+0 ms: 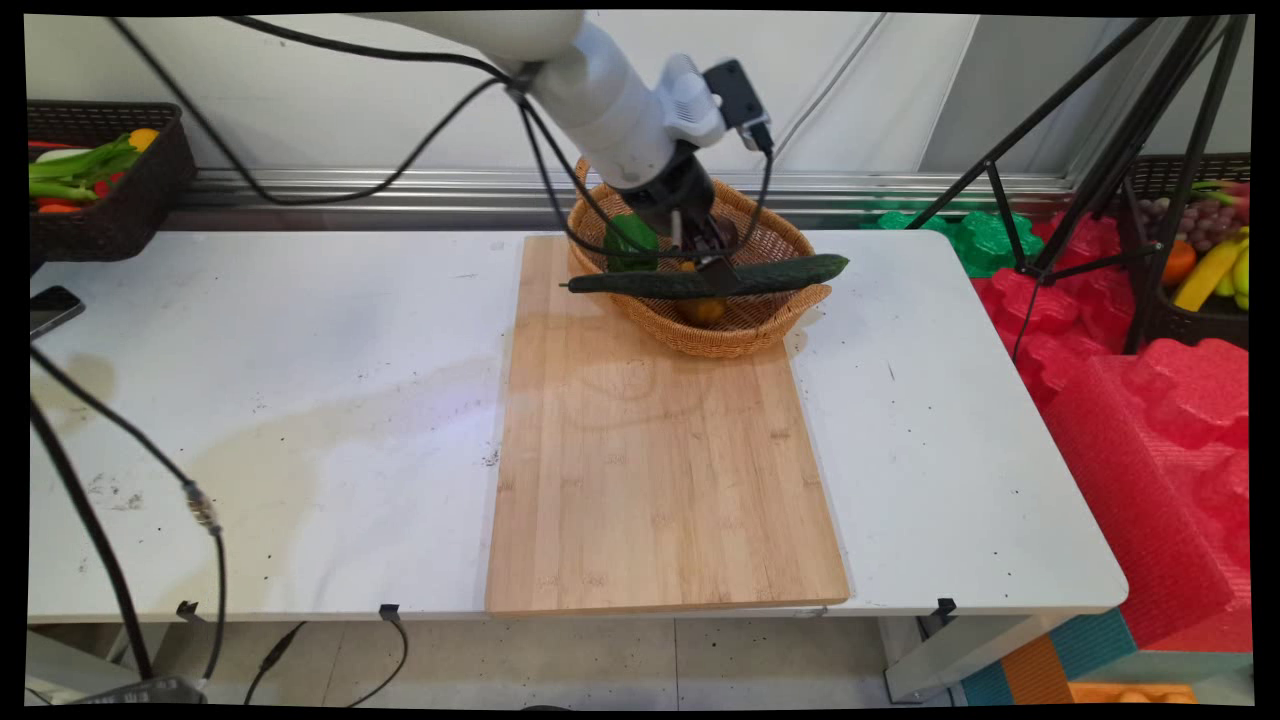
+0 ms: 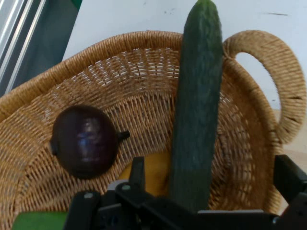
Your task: Pick up the cucumber from the vegetable basket
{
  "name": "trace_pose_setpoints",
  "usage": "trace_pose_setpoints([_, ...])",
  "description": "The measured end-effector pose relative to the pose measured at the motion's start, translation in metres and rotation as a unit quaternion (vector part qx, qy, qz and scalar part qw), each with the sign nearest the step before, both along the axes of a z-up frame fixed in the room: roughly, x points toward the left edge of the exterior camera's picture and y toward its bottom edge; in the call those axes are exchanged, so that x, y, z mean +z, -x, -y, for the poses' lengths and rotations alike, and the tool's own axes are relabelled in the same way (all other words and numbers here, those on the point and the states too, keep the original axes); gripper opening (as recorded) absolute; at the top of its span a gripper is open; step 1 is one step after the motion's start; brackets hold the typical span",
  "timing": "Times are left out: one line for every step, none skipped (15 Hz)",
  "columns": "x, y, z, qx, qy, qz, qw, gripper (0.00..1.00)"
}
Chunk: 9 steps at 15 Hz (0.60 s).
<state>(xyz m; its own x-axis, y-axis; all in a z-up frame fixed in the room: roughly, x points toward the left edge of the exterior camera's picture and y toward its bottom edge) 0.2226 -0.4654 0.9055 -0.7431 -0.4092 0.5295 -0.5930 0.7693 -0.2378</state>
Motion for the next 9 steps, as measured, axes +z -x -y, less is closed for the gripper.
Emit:
trace_pose_setpoints([-0.003, 0.003, 0.004, -0.001, -0.001, 0.002, 1.0, 1.0])
trace_pose_setpoints([-0.008, 0.007, 0.01, -0.002, -0.001, 0.006, 1.0, 1.0])
trace_pose_setpoints([-0.014, 0.01, 0.015, -0.004, -0.003, 0.01, 0.9999, 1.0])
trace_pose_setpoints([-0.017, 0.012, 0.018, -0.005, -0.004, 0.013, 0.9999, 1.0])
trace_pose_setpoints([-0.021, 0.014, 0.022, -0.006, -0.006, 0.015, 0.9998, 1.0])
trace_pose_setpoints([-0.025, 0.016, 0.025, -0.007, -0.007, 0.018, 0.9998, 1.0])
trace_pose_setpoints([-0.029, 0.018, 0.028, -0.009, -0.009, 0.021, 0.9997, 1.0])
trace_pose_setpoints([-0.033, 0.02, 0.031, -0.011, -0.01, 0.025, 0.9996, 1.0])
trace_pose_setpoints([-0.036, 0.021, 0.033, -0.014, -0.011, 0.028, 0.9995, 1.0])
